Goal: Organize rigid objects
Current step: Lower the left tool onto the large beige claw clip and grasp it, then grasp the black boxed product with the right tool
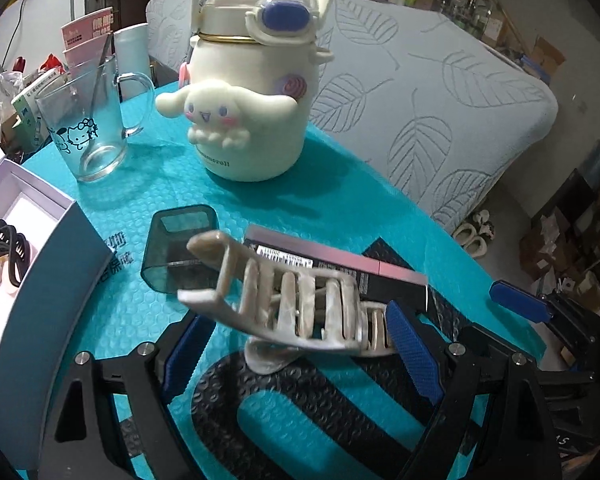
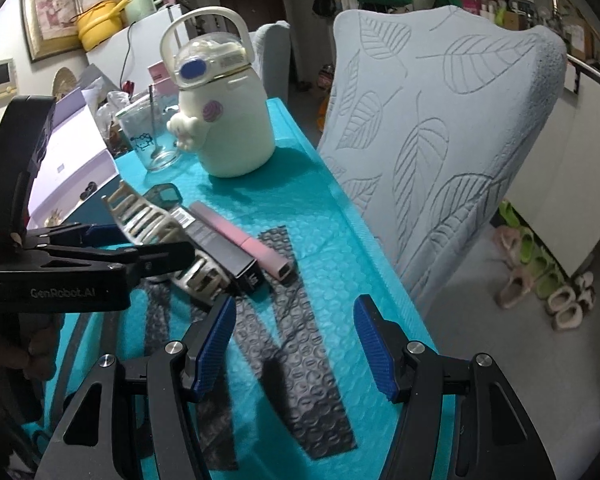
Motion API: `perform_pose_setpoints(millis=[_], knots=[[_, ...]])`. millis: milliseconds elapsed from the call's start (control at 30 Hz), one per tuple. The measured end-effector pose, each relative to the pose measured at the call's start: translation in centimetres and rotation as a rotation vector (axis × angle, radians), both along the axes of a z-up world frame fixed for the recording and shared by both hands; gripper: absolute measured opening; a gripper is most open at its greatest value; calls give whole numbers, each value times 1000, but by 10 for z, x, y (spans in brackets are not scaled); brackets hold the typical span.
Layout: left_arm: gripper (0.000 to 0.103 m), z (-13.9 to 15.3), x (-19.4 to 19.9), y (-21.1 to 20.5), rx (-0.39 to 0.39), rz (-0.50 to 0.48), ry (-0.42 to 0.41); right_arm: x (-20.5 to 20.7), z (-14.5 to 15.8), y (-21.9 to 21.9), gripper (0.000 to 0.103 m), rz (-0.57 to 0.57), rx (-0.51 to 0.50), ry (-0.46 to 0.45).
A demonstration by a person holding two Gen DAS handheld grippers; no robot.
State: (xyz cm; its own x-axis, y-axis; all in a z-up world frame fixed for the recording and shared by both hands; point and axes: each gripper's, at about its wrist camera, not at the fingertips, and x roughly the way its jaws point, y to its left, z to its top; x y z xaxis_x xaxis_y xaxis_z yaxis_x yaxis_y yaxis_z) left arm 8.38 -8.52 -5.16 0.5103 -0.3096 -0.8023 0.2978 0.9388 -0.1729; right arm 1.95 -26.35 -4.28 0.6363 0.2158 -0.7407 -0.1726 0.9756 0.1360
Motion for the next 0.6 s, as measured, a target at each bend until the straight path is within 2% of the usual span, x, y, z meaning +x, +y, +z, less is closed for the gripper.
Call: perform_pose_setpoints(millis=[67, 133, 367, 600], knots=[[63, 0, 1, 0, -5, 0, -9, 2, 0, 0, 62, 1, 0, -3], [54, -2, 2, -1, -6, -12, 0, 4, -1, 0, 62, 4, 0, -5], [49, 4, -6, 1, 0, -42, -15, 13, 0, 5, 62, 27, 8, -11], [48, 11, -20, 28, -2, 5, -21, 24, 0, 25, 62, 83, 12, -13]])
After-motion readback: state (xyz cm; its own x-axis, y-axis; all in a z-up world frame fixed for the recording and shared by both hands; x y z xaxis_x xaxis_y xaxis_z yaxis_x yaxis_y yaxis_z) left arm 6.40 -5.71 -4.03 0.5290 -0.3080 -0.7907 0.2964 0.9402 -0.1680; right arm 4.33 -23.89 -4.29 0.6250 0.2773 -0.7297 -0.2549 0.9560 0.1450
